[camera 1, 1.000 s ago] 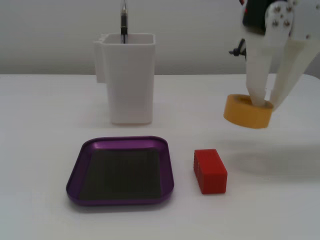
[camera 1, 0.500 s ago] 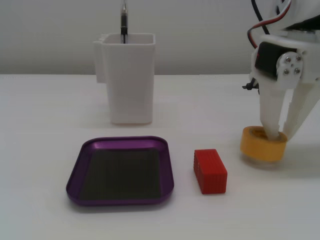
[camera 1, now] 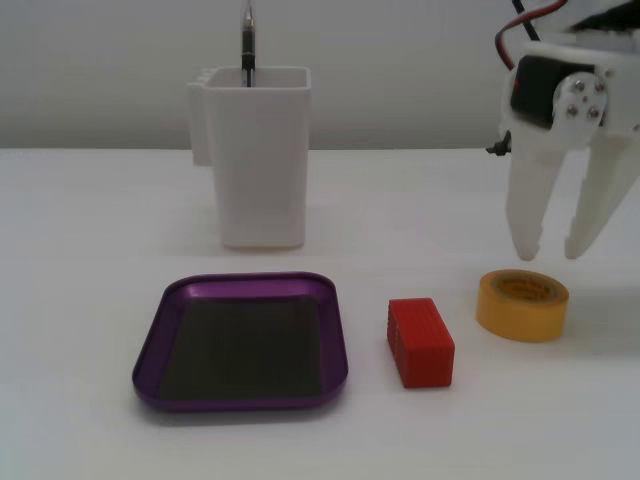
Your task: Remove the yellow tape from the box.
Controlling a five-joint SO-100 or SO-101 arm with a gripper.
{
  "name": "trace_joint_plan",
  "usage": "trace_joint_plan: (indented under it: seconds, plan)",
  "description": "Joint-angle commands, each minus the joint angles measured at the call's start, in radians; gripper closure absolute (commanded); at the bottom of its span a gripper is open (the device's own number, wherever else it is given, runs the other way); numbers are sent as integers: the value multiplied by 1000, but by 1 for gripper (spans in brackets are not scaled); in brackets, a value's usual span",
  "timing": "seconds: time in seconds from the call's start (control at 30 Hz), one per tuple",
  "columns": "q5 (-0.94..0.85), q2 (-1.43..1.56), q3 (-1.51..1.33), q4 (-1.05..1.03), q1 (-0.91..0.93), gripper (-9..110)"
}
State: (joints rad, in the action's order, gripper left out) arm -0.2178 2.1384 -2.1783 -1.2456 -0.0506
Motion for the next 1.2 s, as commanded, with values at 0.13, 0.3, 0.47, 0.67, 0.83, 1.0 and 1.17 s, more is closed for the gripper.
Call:
trace_joint_plan:
  seconds: [0.13, 0.3, 0.47, 0.67, 0.83, 1.0, 1.17]
  plan:
    - [2, 190, 339, -256, 3, 92]
    - [0, 436, 407, -279, 6, 92]
    - [0, 678, 164, -272, 8, 92]
    - [2, 953, -213, -207, 8, 91]
    - [26, 1147, -457, -132, 8, 92]
    - [141, 1259, -515, -95, 8, 92]
    - [152, 1285, -545, -83, 8, 92]
